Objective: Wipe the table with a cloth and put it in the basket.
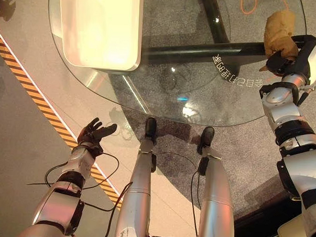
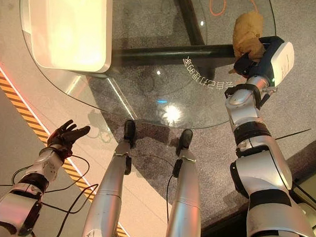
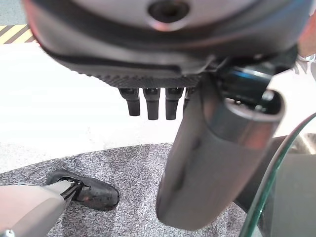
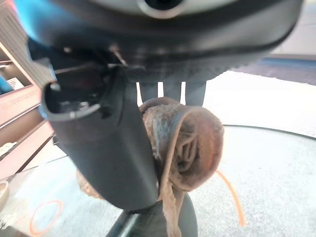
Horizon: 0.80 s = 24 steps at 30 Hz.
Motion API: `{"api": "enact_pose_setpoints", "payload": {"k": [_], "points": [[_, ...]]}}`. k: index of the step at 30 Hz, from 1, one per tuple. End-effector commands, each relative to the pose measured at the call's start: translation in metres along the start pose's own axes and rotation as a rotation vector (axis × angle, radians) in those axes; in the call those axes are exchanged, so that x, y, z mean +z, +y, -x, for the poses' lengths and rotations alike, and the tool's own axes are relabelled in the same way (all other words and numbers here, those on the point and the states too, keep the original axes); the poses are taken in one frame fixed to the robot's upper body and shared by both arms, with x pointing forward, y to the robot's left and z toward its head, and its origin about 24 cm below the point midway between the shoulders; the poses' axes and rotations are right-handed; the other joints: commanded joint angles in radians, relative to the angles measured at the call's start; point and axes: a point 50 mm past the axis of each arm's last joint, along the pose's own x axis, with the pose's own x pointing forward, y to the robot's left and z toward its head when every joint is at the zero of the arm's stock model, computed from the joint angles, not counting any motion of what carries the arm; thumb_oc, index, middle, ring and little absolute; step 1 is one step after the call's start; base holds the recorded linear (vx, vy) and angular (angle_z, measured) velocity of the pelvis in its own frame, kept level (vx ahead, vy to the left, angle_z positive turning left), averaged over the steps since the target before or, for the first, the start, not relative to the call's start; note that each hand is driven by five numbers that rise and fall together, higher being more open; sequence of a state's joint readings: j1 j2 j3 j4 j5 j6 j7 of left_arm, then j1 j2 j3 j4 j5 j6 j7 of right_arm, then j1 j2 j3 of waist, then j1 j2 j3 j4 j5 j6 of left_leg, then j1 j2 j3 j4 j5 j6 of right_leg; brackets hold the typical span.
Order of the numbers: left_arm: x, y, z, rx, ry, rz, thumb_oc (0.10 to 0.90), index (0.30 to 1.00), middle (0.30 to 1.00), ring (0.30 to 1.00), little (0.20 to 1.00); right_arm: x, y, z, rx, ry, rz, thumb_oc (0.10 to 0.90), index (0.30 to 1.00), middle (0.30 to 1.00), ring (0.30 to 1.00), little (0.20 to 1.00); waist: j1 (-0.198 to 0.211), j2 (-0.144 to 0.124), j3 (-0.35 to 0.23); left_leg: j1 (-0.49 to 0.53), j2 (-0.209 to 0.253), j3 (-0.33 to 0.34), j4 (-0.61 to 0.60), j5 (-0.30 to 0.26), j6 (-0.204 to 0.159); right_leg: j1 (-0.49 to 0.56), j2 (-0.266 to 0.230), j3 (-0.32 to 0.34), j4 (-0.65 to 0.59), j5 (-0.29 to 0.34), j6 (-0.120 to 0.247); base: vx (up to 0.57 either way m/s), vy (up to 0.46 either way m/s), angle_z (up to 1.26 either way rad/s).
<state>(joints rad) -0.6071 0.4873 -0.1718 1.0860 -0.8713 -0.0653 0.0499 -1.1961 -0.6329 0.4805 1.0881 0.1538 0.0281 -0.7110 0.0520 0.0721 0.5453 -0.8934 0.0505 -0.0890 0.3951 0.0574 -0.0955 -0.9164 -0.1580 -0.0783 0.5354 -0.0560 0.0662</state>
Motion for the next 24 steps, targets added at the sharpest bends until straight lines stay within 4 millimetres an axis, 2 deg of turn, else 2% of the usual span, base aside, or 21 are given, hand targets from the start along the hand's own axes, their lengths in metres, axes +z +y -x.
{"api": "enact_pose_setpoints", "payload": {"k": [1, 8, 14, 24], "points": [[-0.011, 0.025, 0.006, 0.076, -0.012, 0.019, 0.8, 0.9, 0.9, 0.9, 0.9, 0.067, -0.002, -0.001, 0.045, -0.32, 0.014, 0.1, 0.3, 0.3, 0.3, 0.2, 0.053, 0.018, -0.025, 0.033, -0.091, 0.055, 0.017, -0.06, 0.091, 0.023, 0.086, -0.074, -0.034, -0.009, -0.056, 0.0, 0.0, 0.0], [-0.021, 0.022, 0.009, 0.065, -0.009, 0.02, 0.8, 0.9, 0.9, 0.9, 0.9, 0.09, 0.02, 0.02, 0.147, -0.437, 0.047, 0.1, 0.3, 0.3, 0.3, 0.2, 0.059, 0.025, -0.025, 0.04, -0.097, 0.059, 0.013, -0.054, 0.094, 0.029, 0.085, -0.078, -0.036, -0.011, -0.059, 0.0, 0.0, 0.0], [-0.025, 0.015, 0.01, 0.053, -0.006, 0.016, 0.8, 0.9, 0.9, 0.9, 0.9, 0.101, 0.035, 0.036, 0.231, -0.533, 0.112, 0.1, 0.3, 0.3, 0.3, 0.2, 0.068, 0.029, -0.025, 0.04, -0.101, 0.06, 0.01, -0.048, 0.096, 0.03, 0.082, -0.084, -0.034, -0.012, -0.06, 0.0, 0.0, 0.0], [-0.027, 0.01, 0.01, 0.036, -0.007, 0.006, 0.8, 0.9, 0.9, 0.9, 0.9, 0.106, 0.06, 0.059, 0.368, -0.616, 0.19, 0.1, 0.3, 0.3, 0.3, 0.2, 0.08, 0.031, -0.025, 0.038, -0.105, 0.057, 0.006, -0.04, 0.095, 0.031, 0.08, -0.093, -0.036, -0.011, -0.06, 0.0, 0.0, 0.0]]}}
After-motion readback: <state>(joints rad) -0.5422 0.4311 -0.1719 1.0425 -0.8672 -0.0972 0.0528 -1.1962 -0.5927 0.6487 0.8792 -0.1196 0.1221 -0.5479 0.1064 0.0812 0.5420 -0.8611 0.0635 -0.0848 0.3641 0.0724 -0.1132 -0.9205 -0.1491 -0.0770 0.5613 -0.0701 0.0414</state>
